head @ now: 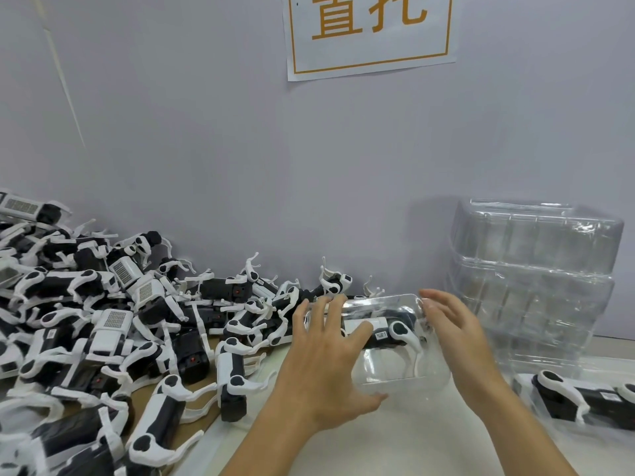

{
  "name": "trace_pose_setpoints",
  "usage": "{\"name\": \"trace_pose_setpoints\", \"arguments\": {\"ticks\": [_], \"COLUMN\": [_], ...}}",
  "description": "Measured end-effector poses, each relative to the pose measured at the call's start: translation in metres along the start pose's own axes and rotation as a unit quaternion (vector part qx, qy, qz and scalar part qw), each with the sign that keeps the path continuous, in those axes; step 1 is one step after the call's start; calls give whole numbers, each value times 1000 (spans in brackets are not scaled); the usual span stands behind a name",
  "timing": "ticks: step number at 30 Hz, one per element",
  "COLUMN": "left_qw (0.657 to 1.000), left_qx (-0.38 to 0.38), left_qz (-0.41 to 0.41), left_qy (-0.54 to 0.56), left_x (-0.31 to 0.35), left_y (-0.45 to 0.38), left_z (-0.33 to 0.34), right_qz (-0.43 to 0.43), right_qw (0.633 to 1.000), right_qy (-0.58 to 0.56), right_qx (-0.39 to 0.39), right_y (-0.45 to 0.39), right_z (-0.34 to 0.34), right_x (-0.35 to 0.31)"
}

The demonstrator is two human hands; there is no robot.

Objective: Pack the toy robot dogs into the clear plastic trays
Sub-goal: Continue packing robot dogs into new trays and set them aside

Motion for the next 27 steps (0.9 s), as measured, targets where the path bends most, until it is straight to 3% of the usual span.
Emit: {"name": "trace_pose_setpoints", "arguments": {"ticks": [7, 27], "left_qw": [999, 998], "left_qx": [42, 52], "left_qz": [5, -10], "left_qy": [-15, -29], "left_x": [2, -1], "left_y": [0, 1], "left_z": [-5, -6], "right_qz": [-10, -16], "right_qw": [1000, 999], "right_qy": [-22, -39], "right_qx": [-13, -8], "right_y": [2, 5], "right_z": [6, 8], "right_x": [-2, -3]}}
Point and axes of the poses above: each hand's wrist, its own y-axis away from the middle knuckle, its own z-axis out of the palm, x = y × z, the point moved 10 cm from there along -y, towards the middle knuckle, and after that the axes turned 1 degree about -z, right-handed, at the moved point
